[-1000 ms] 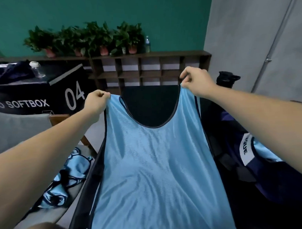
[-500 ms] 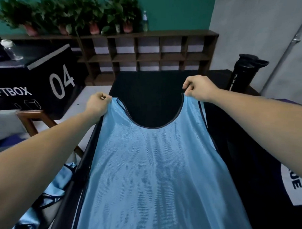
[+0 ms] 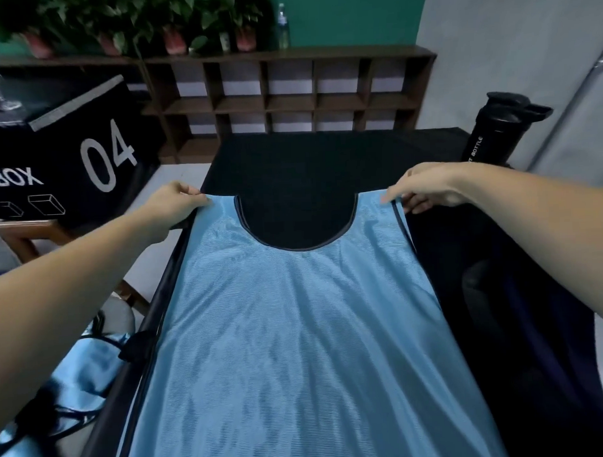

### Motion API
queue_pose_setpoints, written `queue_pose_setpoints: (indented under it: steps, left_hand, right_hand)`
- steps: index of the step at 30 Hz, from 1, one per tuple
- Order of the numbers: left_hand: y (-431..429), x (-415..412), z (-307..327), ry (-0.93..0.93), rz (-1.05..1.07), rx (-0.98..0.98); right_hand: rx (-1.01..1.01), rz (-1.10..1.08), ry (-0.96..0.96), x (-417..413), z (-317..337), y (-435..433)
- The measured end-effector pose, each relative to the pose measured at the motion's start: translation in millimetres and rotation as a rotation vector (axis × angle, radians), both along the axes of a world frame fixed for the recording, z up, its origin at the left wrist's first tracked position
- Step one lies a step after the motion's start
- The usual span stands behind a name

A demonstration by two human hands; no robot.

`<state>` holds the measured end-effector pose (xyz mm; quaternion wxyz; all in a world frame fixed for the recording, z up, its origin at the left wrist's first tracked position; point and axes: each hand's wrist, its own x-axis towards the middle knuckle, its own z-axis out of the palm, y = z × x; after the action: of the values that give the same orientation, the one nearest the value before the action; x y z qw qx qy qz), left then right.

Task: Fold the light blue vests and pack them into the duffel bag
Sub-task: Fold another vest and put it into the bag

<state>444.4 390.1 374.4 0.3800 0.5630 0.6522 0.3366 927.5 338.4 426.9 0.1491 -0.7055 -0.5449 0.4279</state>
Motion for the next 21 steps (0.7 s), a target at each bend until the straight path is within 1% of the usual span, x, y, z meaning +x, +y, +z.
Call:
queue_pose_setpoints:
  steps: [4, 7, 10, 13, 15, 16, 18, 21]
  left_hand:
    - [-5.9, -3.6, 7.7, 0.030, -0.073, -0.100]
    - [-6.9, -5.3, 12.6, 0.077, -0.109, -0.138]
    - [-3.8, -0.5, 15.5, 0.055, -0.063, -0.091]
    - [4.0, 10.9, 17.4, 0.011, 0.043, 0.014]
    - [6.9, 16.6, 22.6, -0.015, 0.139, 0.084]
    - [8.3, 17.9, 24.6, -0.016, 0.180, 0.107]
    - [6.4, 20.4, 25.0, 0.038, 0.207, 0.109]
    - [-9.4, 26.8, 24.2, 0.172, 0.112, 0.158]
  right_hand:
    - [-0.095, 0.042, -0.069, -2.6, 3.3, -7.4]
    - [-0.099, 0.015, -0.094, -0.8, 2.2, -6.7]
    - [0.060, -0.085, -0.137, -2.5, 2.0, -3.4]
    - [0.262, -0.221, -0.195, -8.2, 4.6, -0.7]
    - [0.365, -0.259, -0.296, -10.4, 8.4, 0.3]
    - [0.389, -0.249, -0.353, -12.3, 11.1, -1.0]
    - [0.351, -0.207, -0.426, -17.1, 16.0, -5.8]
    - [0.338, -0.135, -0.472, -21.6, 22.4, -16.2]
